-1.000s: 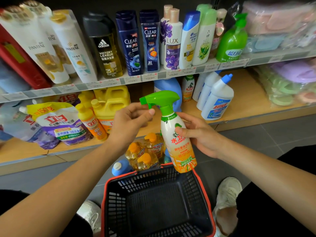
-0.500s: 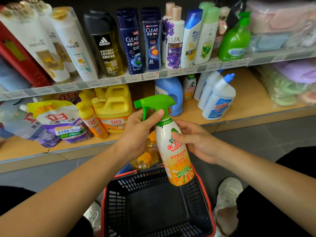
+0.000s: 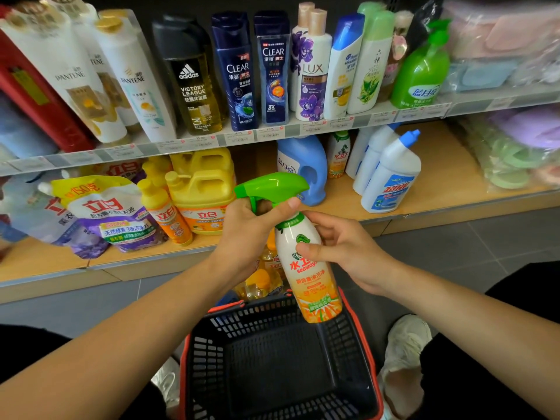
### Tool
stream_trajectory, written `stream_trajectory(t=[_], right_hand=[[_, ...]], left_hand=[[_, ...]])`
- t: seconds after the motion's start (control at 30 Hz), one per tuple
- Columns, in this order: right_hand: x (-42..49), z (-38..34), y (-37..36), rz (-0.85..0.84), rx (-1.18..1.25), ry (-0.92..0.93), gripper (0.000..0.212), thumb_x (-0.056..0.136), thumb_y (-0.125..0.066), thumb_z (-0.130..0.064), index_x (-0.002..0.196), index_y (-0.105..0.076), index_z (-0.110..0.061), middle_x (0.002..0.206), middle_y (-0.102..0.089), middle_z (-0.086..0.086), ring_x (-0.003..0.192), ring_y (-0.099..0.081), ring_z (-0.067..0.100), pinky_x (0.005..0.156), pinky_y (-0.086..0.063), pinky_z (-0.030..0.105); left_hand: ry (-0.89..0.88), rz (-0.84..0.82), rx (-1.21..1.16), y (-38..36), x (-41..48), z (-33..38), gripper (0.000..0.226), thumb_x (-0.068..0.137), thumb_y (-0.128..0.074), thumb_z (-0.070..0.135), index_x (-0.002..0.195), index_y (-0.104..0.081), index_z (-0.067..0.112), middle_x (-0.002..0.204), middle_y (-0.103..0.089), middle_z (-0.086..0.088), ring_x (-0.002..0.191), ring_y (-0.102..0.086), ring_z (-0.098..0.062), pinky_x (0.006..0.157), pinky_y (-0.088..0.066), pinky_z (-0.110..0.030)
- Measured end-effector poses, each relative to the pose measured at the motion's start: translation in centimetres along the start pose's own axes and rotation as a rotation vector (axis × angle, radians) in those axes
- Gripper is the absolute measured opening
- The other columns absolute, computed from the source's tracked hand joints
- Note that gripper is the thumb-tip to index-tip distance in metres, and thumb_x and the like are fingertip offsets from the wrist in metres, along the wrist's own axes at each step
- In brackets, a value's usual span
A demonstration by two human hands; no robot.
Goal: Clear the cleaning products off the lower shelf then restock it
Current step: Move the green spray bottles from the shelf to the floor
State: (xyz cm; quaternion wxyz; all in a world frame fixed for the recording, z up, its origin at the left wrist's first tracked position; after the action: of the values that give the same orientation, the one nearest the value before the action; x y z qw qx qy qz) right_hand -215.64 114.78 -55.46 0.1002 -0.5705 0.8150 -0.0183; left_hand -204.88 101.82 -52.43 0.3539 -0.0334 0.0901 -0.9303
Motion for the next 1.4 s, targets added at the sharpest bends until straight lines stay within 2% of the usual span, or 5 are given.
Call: stream_trajectory(t=[0.33,0.57,0.9,1.1,1.4], right_hand=[[0.3,0.0,1.3,-0.086,0.198,-0.117,0.057,0.081,-0.075,-0.026,0.135,-0.062,-0.018,0.135,-0.062,0.021,0.123,-0.059,0.037,0.110,-0.038,0.058],[0.3,-0.1,1.2,-0.064,0.145,-0.062,0.048,0.083,-0.075,-0.016,0.129,-0.067,-0.028,0.127,-0.070,0.011,0.115,-0.067,0.025,0.084,-0.056,0.031],[0.5,0.2,1.2,0.085,-0.078,0.016,0.069,0.067,-0.088,-0.032,0.130,-0.061,-0.028,0.122,-0.071,0.002,0.113,-0.068,0.025,0.093,-0.057,0.044],[0.8,0.1,2.3,0.230,0.000,-0.028,0.053,0.071,-0.087,-0.026,0.120,-0.068,-0.018,0.114,-0.074,0.004,0.105,-0.072,0.024,0.078,-0.058,0.035],[1.1,-1.0,3.2,0.275,0.257,0.008,0.057,0.076,-0.078,-0.022,0.129,-0.061,-0.010,0.121,-0.071,0.010,0.105,-0.071,0.025,0.082,-0.058,0.045]], left_hand=[[0.064,-0.154,-0.029,0.1,0.4,0.4,0.036,0.096,-0.054,0.010,0.130,-0.058,-0.001,0.123,-0.068,-0.013,0.110,-0.067,-0.025,0.095,-0.055,-0.037],[0.020,-0.057,-0.057,0.8,0.4,0.3,0.039,0.081,-0.069,0.010,0.118,-0.066,-0.004,0.108,-0.076,-0.012,0.100,-0.073,-0.025,0.087,-0.060,-0.038],[-0.042,0.017,0.046,0.9,0.3,0.0,0.046,0.071,-0.080,0.016,0.113,-0.069,-0.001,0.099,-0.076,-0.014,0.091,-0.074,-0.023,0.075,-0.061,-0.030],[0.217,0.055,0.132,1.0,0.2,-1.9,0.046,0.091,-0.073,0.021,0.133,-0.056,0.013,0.113,-0.072,-0.008,0.104,-0.072,-0.027,0.080,-0.061,-0.035],[0.400,-0.351,0.379,-0.5,-2.1,-5.4,0.049,0.072,-0.081,0.044,0.116,-0.070,0.025,0.106,-0.077,0.009,0.098,-0.073,-0.006,0.078,-0.054,-0.016]])
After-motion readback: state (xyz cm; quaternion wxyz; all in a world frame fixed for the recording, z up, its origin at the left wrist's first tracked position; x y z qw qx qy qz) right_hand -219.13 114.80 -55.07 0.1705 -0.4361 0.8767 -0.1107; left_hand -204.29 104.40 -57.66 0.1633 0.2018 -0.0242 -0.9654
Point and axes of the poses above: each hand's wrist, its own x-axis towards the middle knuckle, its own y-axis out of the back of the hand, z = x × y, the point moved 3 cm from there along x, towards the middle knuckle
